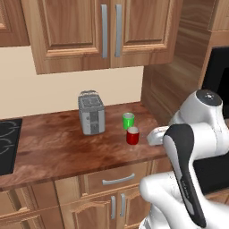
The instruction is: Clear the mugs and bowl far away from the sink.
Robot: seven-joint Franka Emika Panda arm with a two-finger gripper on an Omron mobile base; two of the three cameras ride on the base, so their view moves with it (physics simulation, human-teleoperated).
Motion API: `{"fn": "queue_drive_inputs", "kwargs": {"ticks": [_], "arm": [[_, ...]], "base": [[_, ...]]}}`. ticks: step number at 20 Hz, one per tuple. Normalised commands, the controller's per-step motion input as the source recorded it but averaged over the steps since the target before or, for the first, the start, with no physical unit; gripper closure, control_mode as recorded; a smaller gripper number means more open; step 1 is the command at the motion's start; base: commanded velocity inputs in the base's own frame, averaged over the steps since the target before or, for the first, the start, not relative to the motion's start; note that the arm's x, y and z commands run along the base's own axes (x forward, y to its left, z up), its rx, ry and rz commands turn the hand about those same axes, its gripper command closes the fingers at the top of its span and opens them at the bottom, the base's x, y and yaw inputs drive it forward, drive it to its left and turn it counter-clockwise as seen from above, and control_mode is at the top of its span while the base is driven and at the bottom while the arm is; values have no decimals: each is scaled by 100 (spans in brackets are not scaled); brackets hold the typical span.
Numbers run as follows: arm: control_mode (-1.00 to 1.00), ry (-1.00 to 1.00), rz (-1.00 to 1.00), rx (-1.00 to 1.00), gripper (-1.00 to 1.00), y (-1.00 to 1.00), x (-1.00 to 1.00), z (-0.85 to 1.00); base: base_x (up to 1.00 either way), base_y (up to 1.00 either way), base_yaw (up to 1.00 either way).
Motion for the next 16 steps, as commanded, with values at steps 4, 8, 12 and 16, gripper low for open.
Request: {"fn": "queue_drive_inputs", "kwargs": {"ticks": [4, 8, 12, 16], "arm": [[-100, 0, -4, 4, -100, -24, -27, 16], [100, 0, -5, 4, -100, -5, -35, 6], [100, 0, 0, 0, -100, 0, 0, 0], [100, 0, 0, 0, -100, 0, 0, 0]], "base": [[0, 0, 0], [-17, 0, -4], [-69, 0, -54], [-15, 1, -97]]}}
